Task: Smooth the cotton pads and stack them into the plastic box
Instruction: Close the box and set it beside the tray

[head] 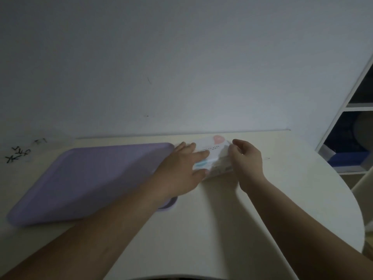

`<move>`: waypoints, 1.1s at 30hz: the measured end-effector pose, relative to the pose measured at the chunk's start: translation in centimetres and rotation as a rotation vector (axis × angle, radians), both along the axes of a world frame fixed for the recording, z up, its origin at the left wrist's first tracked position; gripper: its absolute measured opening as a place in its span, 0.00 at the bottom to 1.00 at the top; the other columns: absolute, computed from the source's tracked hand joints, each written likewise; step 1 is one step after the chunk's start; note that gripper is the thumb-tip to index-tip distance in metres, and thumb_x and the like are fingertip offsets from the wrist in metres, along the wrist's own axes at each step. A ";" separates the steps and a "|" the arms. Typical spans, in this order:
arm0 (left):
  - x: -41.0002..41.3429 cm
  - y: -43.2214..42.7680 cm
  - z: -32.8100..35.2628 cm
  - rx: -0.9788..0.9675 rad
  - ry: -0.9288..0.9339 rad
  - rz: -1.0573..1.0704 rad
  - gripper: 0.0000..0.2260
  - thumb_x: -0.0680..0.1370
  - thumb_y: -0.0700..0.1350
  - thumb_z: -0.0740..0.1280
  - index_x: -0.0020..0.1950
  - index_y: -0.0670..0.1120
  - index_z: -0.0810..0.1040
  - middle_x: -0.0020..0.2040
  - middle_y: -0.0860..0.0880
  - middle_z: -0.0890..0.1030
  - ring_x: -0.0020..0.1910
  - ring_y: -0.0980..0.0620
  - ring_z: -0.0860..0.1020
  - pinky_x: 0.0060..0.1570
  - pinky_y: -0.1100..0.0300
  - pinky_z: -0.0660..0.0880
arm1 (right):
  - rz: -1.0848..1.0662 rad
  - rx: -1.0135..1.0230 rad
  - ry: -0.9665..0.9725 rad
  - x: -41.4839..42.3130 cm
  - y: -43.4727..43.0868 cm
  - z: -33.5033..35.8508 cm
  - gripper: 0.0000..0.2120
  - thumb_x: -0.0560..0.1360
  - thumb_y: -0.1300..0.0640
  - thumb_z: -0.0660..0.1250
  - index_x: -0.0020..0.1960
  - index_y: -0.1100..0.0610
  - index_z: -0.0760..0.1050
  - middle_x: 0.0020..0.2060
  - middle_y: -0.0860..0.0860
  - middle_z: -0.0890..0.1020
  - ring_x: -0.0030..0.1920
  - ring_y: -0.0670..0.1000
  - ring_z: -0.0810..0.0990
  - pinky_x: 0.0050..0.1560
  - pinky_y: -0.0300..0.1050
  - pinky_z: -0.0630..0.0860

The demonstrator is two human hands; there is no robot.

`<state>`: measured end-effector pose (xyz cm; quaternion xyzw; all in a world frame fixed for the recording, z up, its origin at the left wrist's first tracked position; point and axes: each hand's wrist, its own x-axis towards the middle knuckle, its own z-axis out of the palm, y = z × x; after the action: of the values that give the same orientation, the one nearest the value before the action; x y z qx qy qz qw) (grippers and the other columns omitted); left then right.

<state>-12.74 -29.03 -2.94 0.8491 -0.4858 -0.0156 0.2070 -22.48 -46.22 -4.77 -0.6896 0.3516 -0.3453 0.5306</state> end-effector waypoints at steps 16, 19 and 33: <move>2.3 -1.2 -0.2 0.089 -0.084 -0.037 0.30 0.81 0.44 0.62 0.83 0.51 0.59 0.84 0.47 0.60 0.83 0.44 0.55 0.78 0.47 0.62 | 0.236 -0.963 0.586 2.4 4.1 -0.8 0.25 0.80 0.47 0.56 0.75 0.52 0.69 0.74 0.49 0.73 0.79 0.55 0.65 0.79 0.67 0.53; 3.5 1.5 0.2 0.036 0.013 0.026 0.30 0.79 0.42 0.65 0.81 0.45 0.63 0.81 0.44 0.64 0.82 0.44 0.60 0.79 0.51 0.61 | 0.215 -0.953 0.719 3.8 4.4 0.0 0.26 0.82 0.56 0.59 0.80 0.53 0.62 0.80 0.50 0.66 0.82 0.54 0.57 0.81 0.67 0.49; 14.6 22.8 3.1 0.224 -0.113 0.796 0.25 0.78 0.52 0.68 0.76 0.56 0.71 0.84 0.41 0.36 0.82 0.37 0.33 0.79 0.35 0.39 | 0.762 -0.624 0.334 12.3 22.0 3.3 0.18 0.83 0.56 0.64 0.71 0.56 0.77 0.73 0.53 0.75 0.73 0.54 0.73 0.67 0.38 0.65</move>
<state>1.87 -6.25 0.18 0.9873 -0.1256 0.0596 0.0762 -10.21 -24.25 -1.47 -0.9398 0.0358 -0.1011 0.3245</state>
